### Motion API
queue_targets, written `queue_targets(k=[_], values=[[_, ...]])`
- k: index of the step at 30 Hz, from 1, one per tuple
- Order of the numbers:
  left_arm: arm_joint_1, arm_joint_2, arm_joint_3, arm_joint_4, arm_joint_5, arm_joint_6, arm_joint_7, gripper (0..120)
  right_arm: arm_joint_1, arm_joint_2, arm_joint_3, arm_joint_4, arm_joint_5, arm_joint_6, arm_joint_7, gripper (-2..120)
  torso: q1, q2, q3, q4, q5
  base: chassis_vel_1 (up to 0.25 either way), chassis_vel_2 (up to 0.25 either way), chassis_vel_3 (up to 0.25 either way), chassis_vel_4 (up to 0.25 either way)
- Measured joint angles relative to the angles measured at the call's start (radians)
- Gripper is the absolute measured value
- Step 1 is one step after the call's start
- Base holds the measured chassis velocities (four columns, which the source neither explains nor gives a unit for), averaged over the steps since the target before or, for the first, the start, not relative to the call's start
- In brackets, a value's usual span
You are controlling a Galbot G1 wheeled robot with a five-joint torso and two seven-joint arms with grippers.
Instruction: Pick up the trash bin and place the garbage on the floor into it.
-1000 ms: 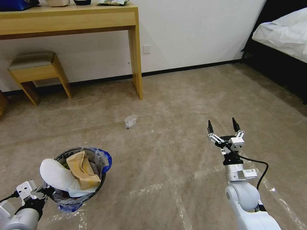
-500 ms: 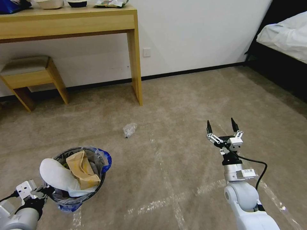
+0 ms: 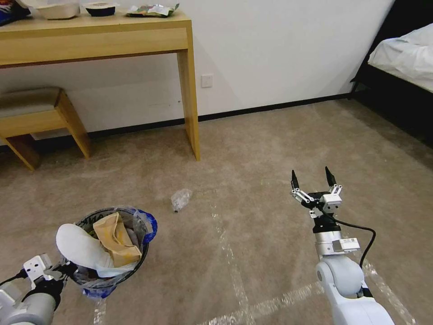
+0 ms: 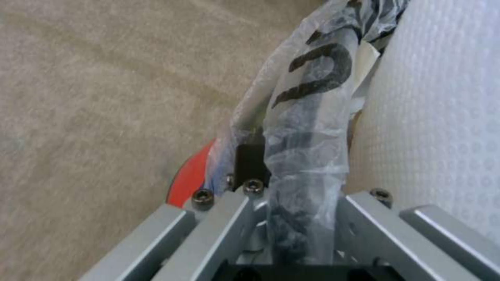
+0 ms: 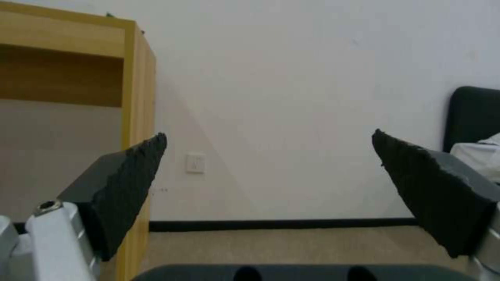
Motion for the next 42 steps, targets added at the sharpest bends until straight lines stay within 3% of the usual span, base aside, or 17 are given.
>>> queue_targets(k=[42], values=[[0.006,0.009,-0.016,0.004,-0.006,-0.007,-0.015,1,-0.006,0.005,-0.013,-0.002,-0.007,0.016,0.001,100,0.000,0.000,0.000,0.0000,-0.0001,-0.152,0.154,0.156,-0.156]])
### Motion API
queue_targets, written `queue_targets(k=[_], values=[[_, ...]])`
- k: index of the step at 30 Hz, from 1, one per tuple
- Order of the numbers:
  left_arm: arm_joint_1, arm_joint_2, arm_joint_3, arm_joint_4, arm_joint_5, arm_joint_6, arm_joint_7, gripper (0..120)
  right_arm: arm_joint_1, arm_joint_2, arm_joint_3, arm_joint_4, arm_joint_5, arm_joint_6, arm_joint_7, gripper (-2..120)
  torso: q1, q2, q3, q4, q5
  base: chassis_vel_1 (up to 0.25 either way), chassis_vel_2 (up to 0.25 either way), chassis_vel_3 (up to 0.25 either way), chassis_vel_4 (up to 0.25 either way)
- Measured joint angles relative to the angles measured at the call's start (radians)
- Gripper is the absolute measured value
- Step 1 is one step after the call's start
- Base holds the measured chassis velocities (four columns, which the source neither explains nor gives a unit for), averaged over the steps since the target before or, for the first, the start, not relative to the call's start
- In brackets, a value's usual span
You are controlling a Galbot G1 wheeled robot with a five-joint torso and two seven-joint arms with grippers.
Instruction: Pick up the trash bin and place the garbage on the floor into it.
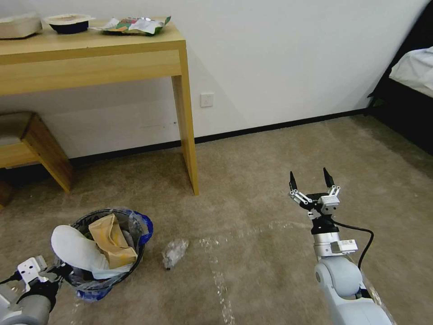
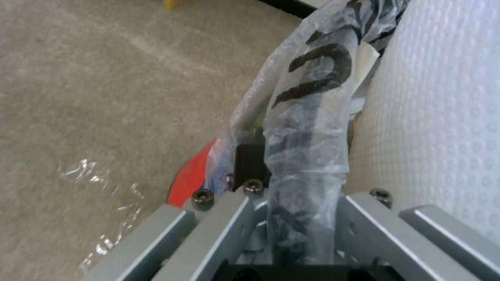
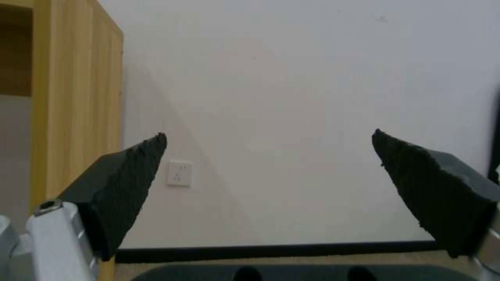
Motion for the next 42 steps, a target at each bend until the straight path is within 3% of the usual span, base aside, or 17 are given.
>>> queue_targets(k=[23,29,31,35,37,38,39,40,42], values=[[0.002,0.003,0.003,0.000,-0.002,0.006,-0.001,1,0.034,-0.023,-0.079,-0.009,0.020,-0.004,-0.003,100,0.000,0.000,0.000,-0.0002,-0.0001,-0.013,0.016,0.010,-0.013],[0.009,0.005,0.004,-0.012,-0.001,0.009,-0.001,1,0.092,-0.076,-0.211,0.035,0.114,-0.137,0.059,100,0.000,0.000,0.000,-0.0001,0.0000,0.000,0.000,0.000,0.000],[0.005,0.007,0.005,-0.014,-0.001,0.014,-0.003,1,0.137,-0.133,-0.281,0.067,0.188,-0.232,0.085,100,0.000,0.000,0.000,0.0002,0.0000,0.000,0.000,0.000,0.000],[-0.011,0.017,0.014,-0.010,-0.005,0.023,-0.008,1,0.149,-0.191,-0.317,0.109,0.254,-0.319,0.119,100,0.000,0.000,0.000,0.0000,0.0000,0.000,0.000,0.000,0.000],[-0.024,0.027,0.021,0.003,-0.011,0.032,-0.012,1,0.182,-0.263,-0.376,0.160,0.335,-0.465,0.189,100,0.000,0.000,0.000,-0.0005,-0.0001,0.000,0.000,0.000,0.000],[-0.024,0.027,0.021,0.003,-0.011,0.032,-0.012,1,0.182,-0.263,-0.376,0.160,0.335,-0.465,0.189,100,0.000,0.000,0.000,-0.0005,-0.0001,0.000,0.000,0.000,0.000],[-0.024,0.028,0.021,0.007,-0.012,0.033,-0.012,1,0.207,-0.292,-0.416,0.184,0.384,-0.553,0.249,100,0.000,0.000,0.000,-0.0002,0.0000,0.000,0.000,0.000,0.000],[-0.024,0.028,0.021,0.007,-0.012,0.033,-0.012,1,0.207,-0.292,-0.416,0.184,0.384,-0.553,0.249,100,0.000,0.000,0.000,-0.0002,0.0000,0.000,0.000,0.000,0.000],[-0.024,0.029,0.021,0.009,-0.011,0.033,-0.013,1,0.252,-0.328,-0.488,0.245,0.518,-0.728,0.381,100,0.000,0.000,0.000,0.0001,-0.0001,0.000,0.000,0.000,0.000]])
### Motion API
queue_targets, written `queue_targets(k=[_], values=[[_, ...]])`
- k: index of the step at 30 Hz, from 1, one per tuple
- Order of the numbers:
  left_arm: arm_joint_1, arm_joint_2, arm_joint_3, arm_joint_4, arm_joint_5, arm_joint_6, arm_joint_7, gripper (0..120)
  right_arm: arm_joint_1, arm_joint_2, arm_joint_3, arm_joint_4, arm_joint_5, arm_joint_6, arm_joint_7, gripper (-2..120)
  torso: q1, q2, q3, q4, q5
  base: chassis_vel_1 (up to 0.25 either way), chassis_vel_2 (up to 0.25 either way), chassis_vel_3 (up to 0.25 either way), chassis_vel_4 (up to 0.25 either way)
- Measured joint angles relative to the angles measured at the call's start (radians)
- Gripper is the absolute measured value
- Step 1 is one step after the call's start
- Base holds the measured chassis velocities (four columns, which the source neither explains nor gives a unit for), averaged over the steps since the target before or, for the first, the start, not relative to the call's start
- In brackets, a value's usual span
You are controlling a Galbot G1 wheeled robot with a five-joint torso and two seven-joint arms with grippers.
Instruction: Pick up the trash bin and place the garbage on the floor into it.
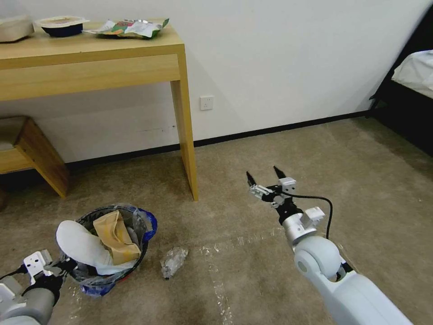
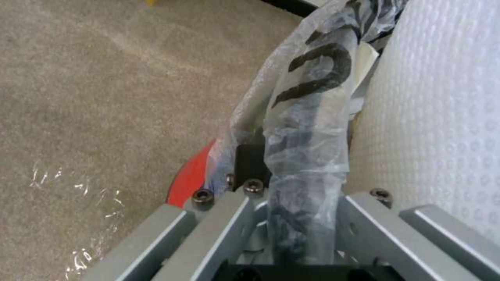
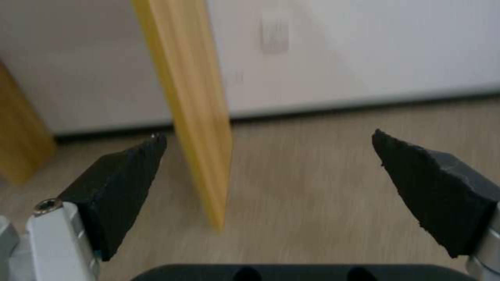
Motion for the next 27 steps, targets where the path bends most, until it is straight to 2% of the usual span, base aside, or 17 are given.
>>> queue_targets(k=[1,3,9,12,19,21,27], values=[[0.000,0.000,0.000,0.000,0.000,0.000,0.000,1,0.000,0.000,0.000,0.000,0.000,0.000,0.000,100,0.000,0.000,0.000,0.0000,0.0000,0.000,0.000,0.000,0.000],[-0.001,0.000,-0.001,0.001,-0.001,0.000,0.001,1,0.029,-0.013,-0.050,0.034,0.100,-0.108,0.083,100,0.000,0.000,0.000,-0.0002,0.0000,0.000,0.000,0.000,0.000],[-0.001,0.003,-0.005,0.001,-0.004,0.000,0.001,1,0.066,-0.020,-0.114,0.042,0.188,-0.194,0.159,100,0.000,0.000,0.000,-0.0001,0.0002,0.000,0.000,0.000,0.000],[-0.004,0.006,-0.004,0.003,-0.008,0.000,0.001,1,0.119,-0.019,-0.192,0.033,0.319,-0.294,0.271,100,0.000,0.000,0.000,-0.0002,0.0001,0.000,0.000,0.000,0.000],[-0.010,0.006,0.000,0.010,-0.008,0.000,0.002,1,0.172,-0.012,-0.283,0.015,0.401,-0.347,0.354,100,0.000,0.000,0.000,-0.0002,0.0001,0.000,0.000,0.000,0.000],[-0.014,0.010,-0.005,0.013,-0.014,0.000,0.002,1,0.208,-0.001,-0.333,0.009,0.472,-0.373,0.402,100,0.000,0.000,0.000,-0.0002,0.0000,0.000,0.000,0.000,0.000],[-0.020,0.020,-0.023,0.022,-0.028,0.000,-0.002,1,0.278,0.016,-0.423,-0.018,0.556,-0.389,0.428,100,0.000,0.000,0.000,0.0000,0.0001,0.000,0.000,0.000,0.000]])
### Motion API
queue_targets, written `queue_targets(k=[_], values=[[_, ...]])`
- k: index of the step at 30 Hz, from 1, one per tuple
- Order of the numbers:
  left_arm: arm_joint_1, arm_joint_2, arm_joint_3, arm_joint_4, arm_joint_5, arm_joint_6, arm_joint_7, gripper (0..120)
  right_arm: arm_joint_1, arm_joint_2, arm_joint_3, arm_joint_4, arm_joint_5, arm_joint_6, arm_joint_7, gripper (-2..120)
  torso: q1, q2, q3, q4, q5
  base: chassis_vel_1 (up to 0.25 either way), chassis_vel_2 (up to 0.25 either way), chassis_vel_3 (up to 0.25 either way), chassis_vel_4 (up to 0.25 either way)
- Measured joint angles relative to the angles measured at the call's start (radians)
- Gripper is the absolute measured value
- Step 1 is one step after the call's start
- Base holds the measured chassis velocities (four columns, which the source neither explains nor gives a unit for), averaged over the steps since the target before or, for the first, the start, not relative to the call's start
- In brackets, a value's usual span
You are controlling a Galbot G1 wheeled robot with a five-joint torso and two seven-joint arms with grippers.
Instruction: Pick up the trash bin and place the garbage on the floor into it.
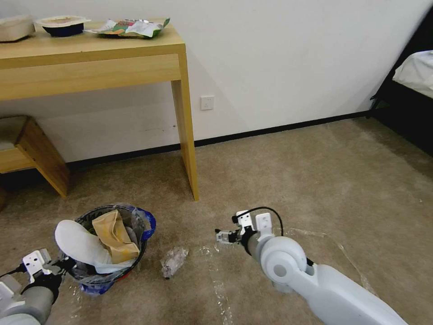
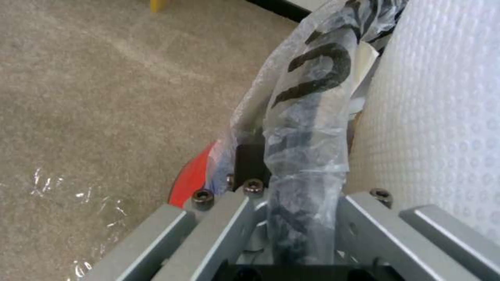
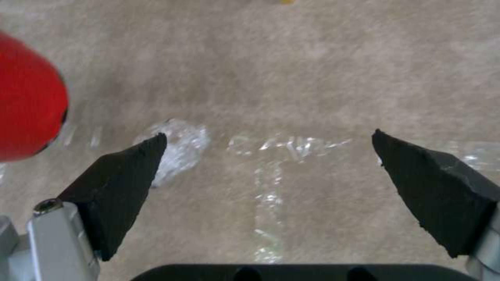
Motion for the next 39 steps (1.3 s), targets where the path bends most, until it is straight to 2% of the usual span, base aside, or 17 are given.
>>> queue_targets(k=[10,15,22,26,39], values=[[-0.016,0.021,0.006,0.032,-0.004,0.013,-0.010,1,0.054,0.029,-0.088,-0.038,0.059,-0.005,0.002,100,0.000,0.000,0.000,-0.0003,-0.0002,0.000,0.000,0.000,0.000],[-0.017,0.027,0.004,0.039,-0.004,0.015,-0.012,1,0.124,0.073,-0.166,-0.108,0.088,-0.007,-0.054,100,0.000,0.000,0.000,-0.0001,0.0000,0.000,0.000,0.000,0.000],[-0.019,0.025,0.003,0.041,-0.004,0.016,-0.014,1,0.180,0.114,-0.259,-0.159,0.090,-0.007,-0.101,100,0.000,0.000,0.000,-0.0002,-0.0001,0.000,0.000,0.000,0.000],[-0.023,0.024,0.000,0.043,-0.005,0.016,-0.014,1,0.208,0.175,-0.320,-0.200,0.086,-0.007,-0.106,100,0.000,0.000,0.000,-0.0001,-0.0001,0.000,0.000,0.000,0.000],[-0.023,0.020,-0.003,0.042,-0.006,0.016,-0.015,1,0.239,0.263,-0.366,-0.312,0.032,-0.001,-0.126,100,0.000,0.000,0.000,-0.0001,0.0000,0.000,0.000,0.000,0.000]])
